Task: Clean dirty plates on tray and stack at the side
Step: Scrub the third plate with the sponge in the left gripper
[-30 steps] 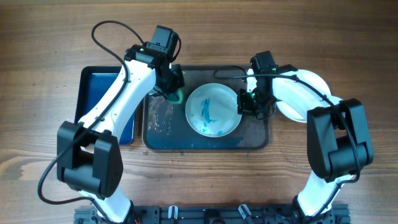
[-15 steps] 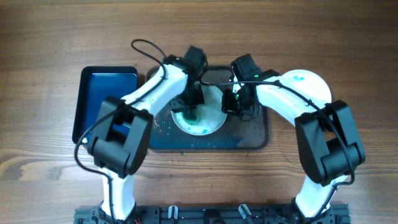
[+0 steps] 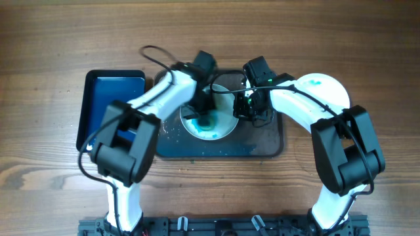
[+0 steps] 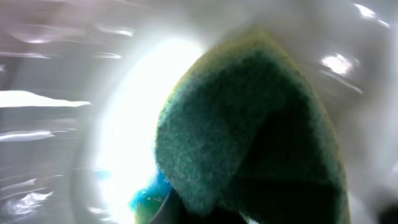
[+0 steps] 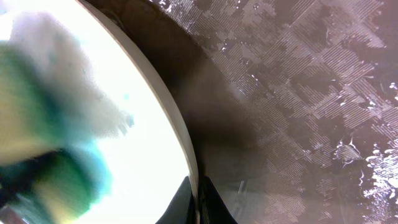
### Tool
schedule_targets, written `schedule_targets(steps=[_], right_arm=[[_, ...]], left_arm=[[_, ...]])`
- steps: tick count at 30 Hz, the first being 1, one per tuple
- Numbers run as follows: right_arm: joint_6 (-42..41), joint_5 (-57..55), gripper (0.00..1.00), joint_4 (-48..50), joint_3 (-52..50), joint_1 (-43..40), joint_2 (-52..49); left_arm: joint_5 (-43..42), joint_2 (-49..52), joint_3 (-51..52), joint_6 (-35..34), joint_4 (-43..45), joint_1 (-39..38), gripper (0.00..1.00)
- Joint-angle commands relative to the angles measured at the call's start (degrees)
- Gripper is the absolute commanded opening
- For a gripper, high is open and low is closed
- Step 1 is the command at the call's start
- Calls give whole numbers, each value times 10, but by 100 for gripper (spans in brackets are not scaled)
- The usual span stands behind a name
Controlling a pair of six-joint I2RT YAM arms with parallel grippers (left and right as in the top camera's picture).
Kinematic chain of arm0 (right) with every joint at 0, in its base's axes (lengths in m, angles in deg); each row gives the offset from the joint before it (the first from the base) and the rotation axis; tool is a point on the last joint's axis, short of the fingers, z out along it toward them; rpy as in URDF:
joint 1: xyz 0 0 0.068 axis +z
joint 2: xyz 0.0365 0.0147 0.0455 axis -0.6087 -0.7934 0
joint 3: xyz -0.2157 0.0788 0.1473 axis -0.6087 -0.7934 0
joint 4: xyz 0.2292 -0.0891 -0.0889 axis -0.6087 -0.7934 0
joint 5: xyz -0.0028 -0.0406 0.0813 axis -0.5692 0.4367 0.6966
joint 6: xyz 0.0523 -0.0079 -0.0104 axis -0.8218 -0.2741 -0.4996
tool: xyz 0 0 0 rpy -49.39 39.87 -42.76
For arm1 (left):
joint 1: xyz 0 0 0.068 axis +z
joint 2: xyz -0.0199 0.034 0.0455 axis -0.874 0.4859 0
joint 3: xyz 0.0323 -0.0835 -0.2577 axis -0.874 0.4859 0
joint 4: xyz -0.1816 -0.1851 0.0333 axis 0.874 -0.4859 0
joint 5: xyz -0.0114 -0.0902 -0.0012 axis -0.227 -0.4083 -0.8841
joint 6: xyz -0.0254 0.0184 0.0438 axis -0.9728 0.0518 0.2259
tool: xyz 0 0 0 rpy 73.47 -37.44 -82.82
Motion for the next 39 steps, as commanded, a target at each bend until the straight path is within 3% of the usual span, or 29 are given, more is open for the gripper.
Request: schedule_targets(steps=[1,4,8,10,15,17,18,21,22,24,26,27,30,33,36,39], right_arm=[[4,-3,4,-5,6,-3,-4],[3,1,4,-2,6,-3,-4],[4,1,4,-2,6,-3,-4],[8,7,4,-2,6,-3,-4],[12,10,4,-2,6,-3,-4],[13,11,4,-2,6,-3,-4],[13,11,4,-2,6,-3,-4],[13,11,4,-2,6,-3,-4],[16,11,4,-2,6,-3,-4],[17,11,4,-2,6,-3,-4],[16,11,4,-1,6,-3,-4],[15,12,4,0,6,-3,-4],[15,12,4,2,6,-3,-4],[15,12,4,-2,6,-3,-4],[15,12,4,-1,6,-3,-4],[15,12,4,-1,6,-3,-4]], left_arm=[[183,25,19,-135,-61,83,4],[117,25,19,-40,-64,87,4],[-207,25,19,259,-39,71,4],[-277,25,19,320,-37,63,4],[-276,26,19,321,10,48,4],[-235,26,19,298,55,48,4],[-192,26,19,270,74,49,4],[127,26,19,65,98,49,4],[186,26,19,17,82,49,4],[226,26,19,-28,41,49,4],[151,26,19,-29,-4,46,4],[76,26,19,-19,-24,42,4],[-199,26,19,124,-11,25,4],[-339,26,19,200,27,16,4],[-336,26,19,199,68,16,4],[-134,26,19,138,106,17,4]])
